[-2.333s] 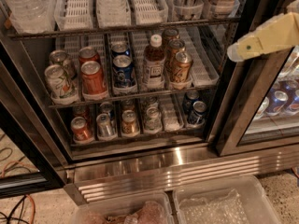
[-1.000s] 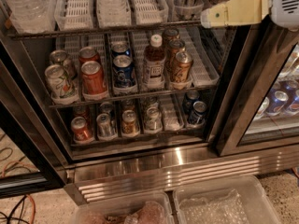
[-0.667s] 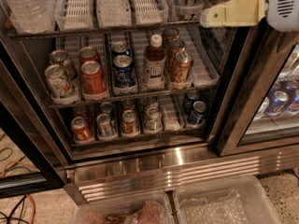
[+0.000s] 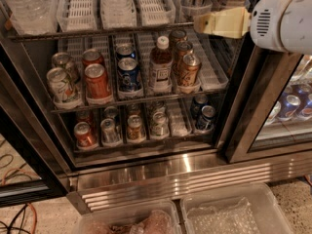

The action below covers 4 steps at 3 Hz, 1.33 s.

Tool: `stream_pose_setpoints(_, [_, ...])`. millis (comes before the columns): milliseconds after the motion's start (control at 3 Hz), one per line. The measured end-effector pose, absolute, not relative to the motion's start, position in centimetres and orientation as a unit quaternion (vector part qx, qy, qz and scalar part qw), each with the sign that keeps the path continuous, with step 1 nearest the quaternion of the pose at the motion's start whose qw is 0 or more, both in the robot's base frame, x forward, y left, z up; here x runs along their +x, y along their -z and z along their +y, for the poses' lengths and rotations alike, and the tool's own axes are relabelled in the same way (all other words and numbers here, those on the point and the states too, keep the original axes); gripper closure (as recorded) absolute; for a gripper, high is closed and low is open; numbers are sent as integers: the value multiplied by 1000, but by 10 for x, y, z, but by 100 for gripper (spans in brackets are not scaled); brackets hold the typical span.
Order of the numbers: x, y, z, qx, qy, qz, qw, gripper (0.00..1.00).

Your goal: Pick blue plastic bottle from top shelf of fridge

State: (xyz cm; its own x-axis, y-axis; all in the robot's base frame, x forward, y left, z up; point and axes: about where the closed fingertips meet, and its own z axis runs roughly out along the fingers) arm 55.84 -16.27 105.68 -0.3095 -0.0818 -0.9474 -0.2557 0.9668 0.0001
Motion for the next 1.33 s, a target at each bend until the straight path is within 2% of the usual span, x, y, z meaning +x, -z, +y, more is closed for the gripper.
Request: stream_pose_setpoints(1333, [564,-1064,-171,-72,-62,772,628,0])
